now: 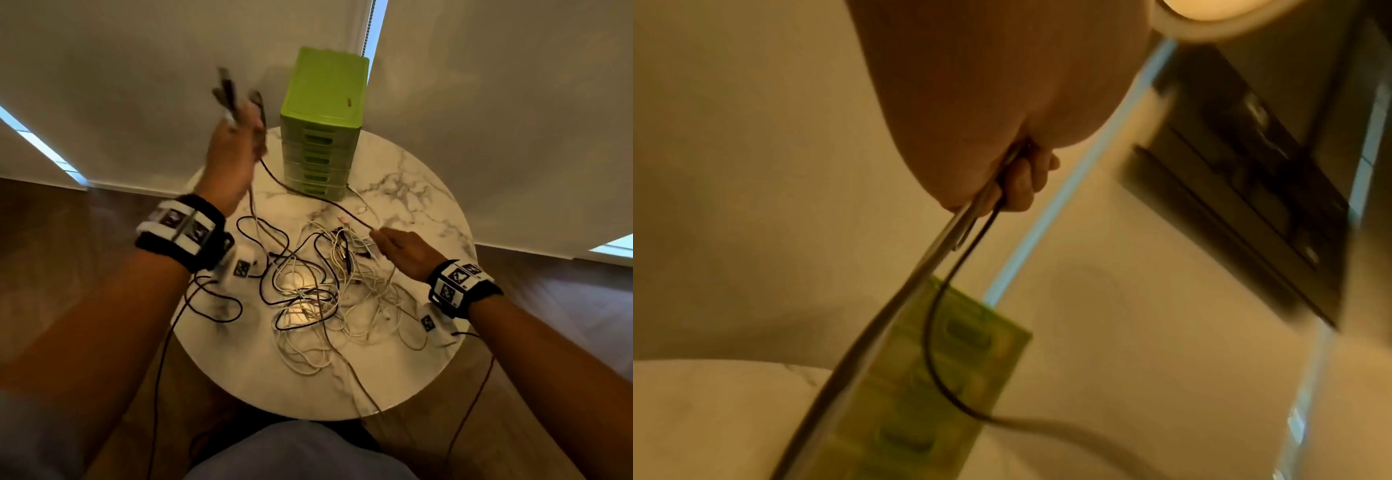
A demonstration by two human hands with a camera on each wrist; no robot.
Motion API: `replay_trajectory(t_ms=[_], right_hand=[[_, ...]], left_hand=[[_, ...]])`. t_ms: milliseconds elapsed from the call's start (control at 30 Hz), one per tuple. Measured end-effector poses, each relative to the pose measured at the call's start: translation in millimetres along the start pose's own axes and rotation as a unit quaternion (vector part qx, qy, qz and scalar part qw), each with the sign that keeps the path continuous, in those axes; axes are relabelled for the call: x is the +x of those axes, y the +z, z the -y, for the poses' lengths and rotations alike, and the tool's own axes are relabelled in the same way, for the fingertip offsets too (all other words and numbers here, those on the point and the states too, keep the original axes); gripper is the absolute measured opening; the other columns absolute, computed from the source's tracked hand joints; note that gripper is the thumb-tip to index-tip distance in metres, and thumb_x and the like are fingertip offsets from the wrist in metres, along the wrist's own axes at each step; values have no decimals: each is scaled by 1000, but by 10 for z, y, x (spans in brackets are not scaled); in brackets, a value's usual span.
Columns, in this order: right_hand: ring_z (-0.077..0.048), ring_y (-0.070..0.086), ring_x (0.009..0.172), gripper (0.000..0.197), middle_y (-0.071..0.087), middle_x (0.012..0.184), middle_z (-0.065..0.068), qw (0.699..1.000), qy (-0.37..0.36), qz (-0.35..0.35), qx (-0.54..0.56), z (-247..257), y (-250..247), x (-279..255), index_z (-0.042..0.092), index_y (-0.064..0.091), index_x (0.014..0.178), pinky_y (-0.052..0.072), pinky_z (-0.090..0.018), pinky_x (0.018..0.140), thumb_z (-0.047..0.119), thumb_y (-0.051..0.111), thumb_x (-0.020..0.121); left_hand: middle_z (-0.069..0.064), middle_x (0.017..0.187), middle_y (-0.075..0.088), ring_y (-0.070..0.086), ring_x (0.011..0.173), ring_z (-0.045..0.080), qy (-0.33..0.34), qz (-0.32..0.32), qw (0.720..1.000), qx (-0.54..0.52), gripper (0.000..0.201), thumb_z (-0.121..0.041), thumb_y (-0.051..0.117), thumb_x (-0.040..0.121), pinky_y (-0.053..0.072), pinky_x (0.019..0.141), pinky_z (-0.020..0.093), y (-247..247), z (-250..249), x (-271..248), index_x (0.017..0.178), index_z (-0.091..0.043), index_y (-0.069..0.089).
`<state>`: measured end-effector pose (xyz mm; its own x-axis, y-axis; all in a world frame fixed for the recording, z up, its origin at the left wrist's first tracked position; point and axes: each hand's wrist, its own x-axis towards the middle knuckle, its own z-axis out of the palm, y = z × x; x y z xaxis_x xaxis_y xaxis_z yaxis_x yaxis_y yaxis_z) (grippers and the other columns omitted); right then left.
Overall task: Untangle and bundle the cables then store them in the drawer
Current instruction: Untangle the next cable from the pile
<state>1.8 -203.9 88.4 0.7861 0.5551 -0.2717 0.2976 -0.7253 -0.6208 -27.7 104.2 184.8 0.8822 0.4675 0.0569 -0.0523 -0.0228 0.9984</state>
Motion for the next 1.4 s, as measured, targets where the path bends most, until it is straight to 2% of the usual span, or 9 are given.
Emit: replay_trajectory(t_ms=[167, 367, 500, 633, 767, 967, 1133, 1300, 1400], right_hand=[[-11, 53, 73, 25, 59, 83, 7, 994, -81, -69, 1, 577, -79, 127, 28, 47, 93, 33, -26, 71, 41, 31, 107], [-16, 60, 88, 29, 64, 101, 4, 990, -119, -70, 5, 771, -50, -144, 23, 54, 126, 45, -32, 78, 34, 34, 108], [-17, 60, 69, 22, 63, 77, 3, 994, -51, -83, 40, 618, -138, -533, 24, 49, 118, 50, -41, 72, 37, 35, 107], [-3, 55, 55, 25, 59, 65, 7, 988, -10, -142, 55, 421, -127, -937, 24, 50, 115, 43, -26, 60, 41, 34, 107], [-12, 60, 54, 30, 61, 59, -1, 982, 64, -167, 60, -14, -70, -1357, 20, 55, 106, 47, -27, 61, 38, 31, 108], [-21, 58, 64, 27, 56, 70, -5, 956, 222, -149, 123, -1010, 413, -1998, 12, 55, 120, 52, -39, 72, 22, 33, 108], [-36, 55, 117, 31, 61, 126, -20, 937, 341, -79, 15, -1294, 767, -2289, 4, 59, 125, 37, -38, 104, 14, 36, 107], [-25, 44, 134, 58, 46, 148, -6, 968, 212, -135, 19, -888, 800, -2156, 20, 45, 142, 32, -46, 114, 43, 45, 90], [-8, 46, 123, 60, 53, 140, 3, 982, 143, -82, 88, -490, 844, -1941, 17, 41, 144, 30, -29, 107, 43, 52, 91]], left_hand=[[-6, 85, 61, 56, 81, 12, -92, 225, 944, 225, 53, -63, 28, 103, 46, 81, 37, 372, 450, -635, 94, -25, 65], [-12, 54, 32, 27, 48, 6, -193, 224, 955, -10, 45, -40, 43, 107, 21, 52, 28, 722, 540, -787, 69, -23, 59], [-7, 61, 47, 39, 58, 11, -67, 272, 958, 51, 28, -34, 57, 102, 33, 62, 30, 944, 457, -789, 82, -18, 67], [-16, 65, 56, 51, 64, 1, 30, 351, 927, 130, 38, -42, 54, 102, 40, 69, 28, 1258, 422, -961, 99, -7, 67], [-14, 55, 37, 31, 52, 8, -60, 348, 934, 45, 43, -45, 40, 107, 28, 53, 25, 1426, 377, -1103, 88, -12, 61], [-6, 63, 47, 45, 59, 9, -166, 350, 914, -123, 36, -32, 39, 109, 30, 50, 18, 1508, 343, -1263, 84, -15, 58], [-4, 71, 55, 54, 66, 8, -204, 387, 897, -65, 32, -32, 40, 109, 30, 53, 20, 1597, 762, -1584, 90, -16, 60], [-5, 71, 53, 55, 63, 5, -235, 408, 881, -55, 31, -32, 38, 109, 32, 54, 18, 1731, 969, -1924, 91, -17, 58], [-6, 70, 53, 55, 64, 4, -225, 408, 883, -53, 32, -32, 38, 109, 33, 56, 18, 1813, 964, -1972, 89, -19, 59]])
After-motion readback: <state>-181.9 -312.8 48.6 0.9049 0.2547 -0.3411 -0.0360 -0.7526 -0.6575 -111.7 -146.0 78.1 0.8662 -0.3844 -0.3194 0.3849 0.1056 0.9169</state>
